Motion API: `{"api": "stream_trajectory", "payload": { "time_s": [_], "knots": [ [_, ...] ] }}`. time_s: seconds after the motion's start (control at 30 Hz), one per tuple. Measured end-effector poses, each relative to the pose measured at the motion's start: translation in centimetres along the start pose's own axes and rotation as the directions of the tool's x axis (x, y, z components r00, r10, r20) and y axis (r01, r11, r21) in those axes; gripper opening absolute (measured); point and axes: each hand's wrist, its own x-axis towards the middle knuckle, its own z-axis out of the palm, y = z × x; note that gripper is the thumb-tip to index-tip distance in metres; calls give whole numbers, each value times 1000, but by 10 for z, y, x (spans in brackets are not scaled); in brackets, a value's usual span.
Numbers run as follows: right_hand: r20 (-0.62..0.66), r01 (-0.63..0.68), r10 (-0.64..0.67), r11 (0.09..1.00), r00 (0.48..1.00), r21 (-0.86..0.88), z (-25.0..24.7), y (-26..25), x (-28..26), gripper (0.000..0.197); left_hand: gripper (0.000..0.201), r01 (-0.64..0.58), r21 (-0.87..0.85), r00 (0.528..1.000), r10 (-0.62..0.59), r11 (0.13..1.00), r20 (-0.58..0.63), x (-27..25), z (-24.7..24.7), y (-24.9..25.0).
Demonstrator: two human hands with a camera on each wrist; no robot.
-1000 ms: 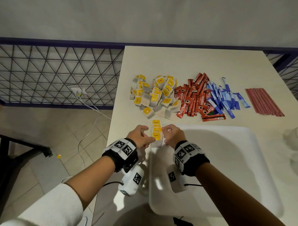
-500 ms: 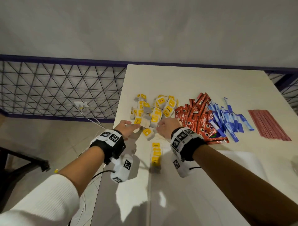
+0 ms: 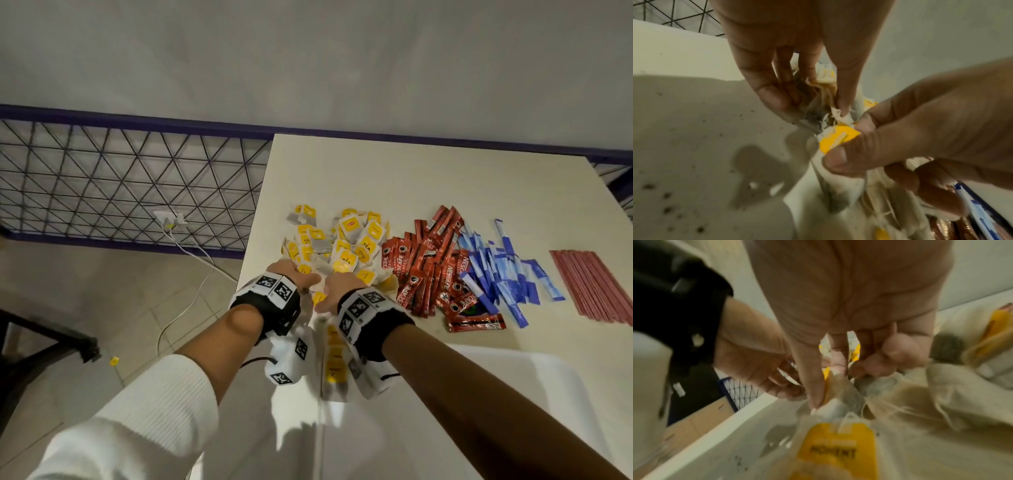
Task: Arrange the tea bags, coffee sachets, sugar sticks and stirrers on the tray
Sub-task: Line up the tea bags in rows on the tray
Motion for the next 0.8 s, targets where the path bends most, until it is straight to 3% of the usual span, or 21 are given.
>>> {"api": "stream_trajectory", "payload": {
  "time_s": [0.03, 0.23, 0.37, 0.47, 0.57, 0.63, 0.8],
  "knots": [
    [-1, -12, 12, 1000, 1000, 21, -1, 2, -1, 21, 34, -11, -30, 1000, 11, 999, 1, -1, 0, -1],
    [-63, 44, -27, 960, 998, 276, -9, 17, -24, 34, 23, -51, -246, 998, 42, 968, -42, -13, -3, -12],
    [-189, 141, -66, 897, 980, 419, -15, 28, -43, 17, 22, -94, -289, 995, 80, 953, -61, -23, -5, -20],
    [-232, 205, -97, 838, 968, 506, -18, 30, -55, 17, 22, -135, -388, 990, 108, 912, -92, -31, -8, -23],
    [-215, 215, -92, 710, 972, 671, -20, 31, -66, 15, 27, -175, -505, 985, 155, 845, -82, -44, -14, -26],
    [-209, 227, -98, 563, 973, 795, -18, 31, -73, 13, 26, -170, -589, 983, 181, 790, -41, -54, -17, -29],
    [-170, 211, -179, 240, 969, 948, -2, 24, -90, 14, 19, -51, -769, 964, 232, 637, 128, -89, -11, -42]
  ]
}}
